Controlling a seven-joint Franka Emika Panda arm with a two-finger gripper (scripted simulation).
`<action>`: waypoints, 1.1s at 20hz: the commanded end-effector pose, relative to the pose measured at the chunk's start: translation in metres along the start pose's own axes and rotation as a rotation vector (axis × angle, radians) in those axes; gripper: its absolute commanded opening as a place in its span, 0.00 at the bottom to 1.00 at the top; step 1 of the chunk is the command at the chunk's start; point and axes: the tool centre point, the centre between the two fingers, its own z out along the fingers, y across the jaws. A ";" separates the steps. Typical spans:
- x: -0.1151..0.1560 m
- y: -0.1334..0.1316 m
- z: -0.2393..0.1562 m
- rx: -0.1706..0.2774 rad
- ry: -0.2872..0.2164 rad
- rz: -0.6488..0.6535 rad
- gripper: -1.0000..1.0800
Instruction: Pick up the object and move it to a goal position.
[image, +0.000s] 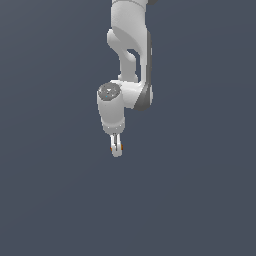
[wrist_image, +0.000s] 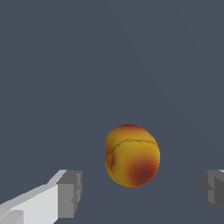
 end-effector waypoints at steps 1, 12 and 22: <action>0.001 0.000 0.001 0.000 0.001 0.020 0.96; 0.001 0.001 0.017 0.000 0.001 0.024 0.96; 0.001 0.001 0.051 0.000 0.001 0.027 0.96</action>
